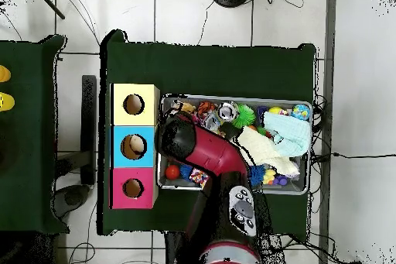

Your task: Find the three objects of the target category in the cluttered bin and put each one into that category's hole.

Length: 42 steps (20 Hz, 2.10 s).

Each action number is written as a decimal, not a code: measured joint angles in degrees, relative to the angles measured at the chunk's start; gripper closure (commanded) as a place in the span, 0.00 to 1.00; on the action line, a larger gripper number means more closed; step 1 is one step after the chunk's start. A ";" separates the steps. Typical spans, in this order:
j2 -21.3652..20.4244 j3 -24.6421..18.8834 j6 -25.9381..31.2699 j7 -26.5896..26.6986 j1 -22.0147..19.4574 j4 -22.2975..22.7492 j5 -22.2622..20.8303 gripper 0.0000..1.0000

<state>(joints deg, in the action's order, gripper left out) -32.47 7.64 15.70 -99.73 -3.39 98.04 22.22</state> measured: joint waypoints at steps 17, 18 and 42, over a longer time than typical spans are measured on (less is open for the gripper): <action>-7.06 4.36 3.51 0.00 -2.69 0.06 -4.69 1.00; -7.23 4.52 3.51 0.00 -2.80 0.06 -5.14 1.00; -9.40 6.76 4.66 0.00 -6.01 0.76 -11.28 1.00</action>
<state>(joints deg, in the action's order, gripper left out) -41.87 14.40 20.36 -99.73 -9.40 98.80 10.94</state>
